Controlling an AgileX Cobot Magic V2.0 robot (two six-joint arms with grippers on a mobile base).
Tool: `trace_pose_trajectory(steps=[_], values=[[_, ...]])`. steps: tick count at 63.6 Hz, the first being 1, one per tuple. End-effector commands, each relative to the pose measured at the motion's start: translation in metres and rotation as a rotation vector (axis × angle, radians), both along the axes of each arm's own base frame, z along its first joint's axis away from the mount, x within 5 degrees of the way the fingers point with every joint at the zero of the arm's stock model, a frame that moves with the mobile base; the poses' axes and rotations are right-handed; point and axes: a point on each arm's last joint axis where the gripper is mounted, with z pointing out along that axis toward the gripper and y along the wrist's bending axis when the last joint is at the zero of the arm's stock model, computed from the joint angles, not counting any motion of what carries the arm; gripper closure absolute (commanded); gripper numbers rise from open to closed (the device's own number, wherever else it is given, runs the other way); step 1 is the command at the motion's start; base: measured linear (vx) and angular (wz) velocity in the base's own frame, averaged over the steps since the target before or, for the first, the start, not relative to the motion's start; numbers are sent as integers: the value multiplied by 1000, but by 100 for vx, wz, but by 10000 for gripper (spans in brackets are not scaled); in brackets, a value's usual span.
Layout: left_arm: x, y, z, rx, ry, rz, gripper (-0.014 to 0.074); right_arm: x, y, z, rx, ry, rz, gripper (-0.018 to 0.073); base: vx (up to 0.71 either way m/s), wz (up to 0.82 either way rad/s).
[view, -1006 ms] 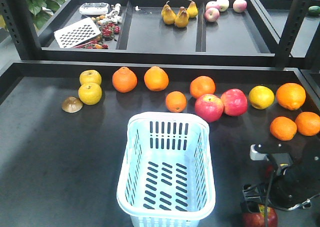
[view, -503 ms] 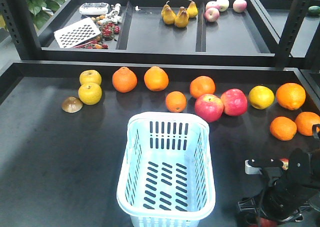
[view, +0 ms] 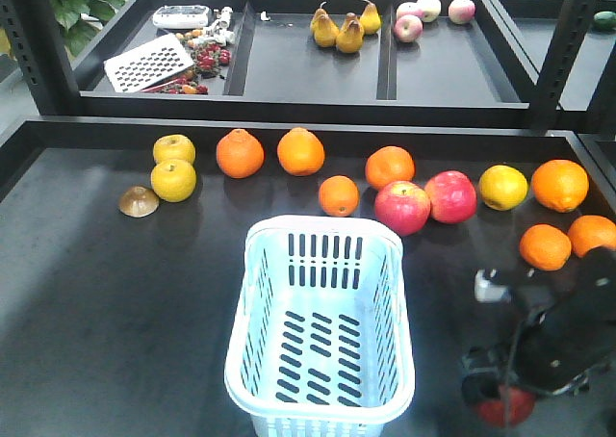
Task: Pick three apples into basket with both arms
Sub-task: 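Carry the red apple over the basket and release it inside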
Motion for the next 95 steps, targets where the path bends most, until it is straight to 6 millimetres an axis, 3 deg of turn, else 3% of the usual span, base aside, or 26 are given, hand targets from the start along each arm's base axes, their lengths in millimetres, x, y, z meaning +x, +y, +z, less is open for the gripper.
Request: trace_pose_trajectory(steps=[1,12,25,34,43,51,56,65,72,88,95], values=[[1,0,12,-25,-75,-1,6,-6,1,48,25,-147,16,295,0,0],[1,0,12,-25,-75,-1,6,-39,14,101,69,-299,92,295,0,0],[1,0,12,-25,-75,-1,6,-65,53,134,239,-456,200,295,0,0],[1,0,12,-25,-75,-1,6,-64,83,131,284,-494,292,295,0,0],[1,0,12,-25,-75,-1,6,-46,111,119,286,-486,340,281,0,0],[1,0,12,-25,-75,-1,6,-28,125,107,273,-427,343,200,0,0],[1,0,12,-25,-75,-1,6,-20,131,99,261,-387,350,104,0,0],[1,0,12,-25,-75,-1,6,-15,134,92,250,-370,349,-78,0,0],[1,0,12,-25,-75,-1,6,-14,133,94,254,-377,342,-162,0,0],[1,0,12,-25,-75,-1,6,-21,127,110,252,-422,344,-156,0,0],[1,0,12,-25,-75,-1,6,-26,113,121,203,-438,316,-150,0,0]])
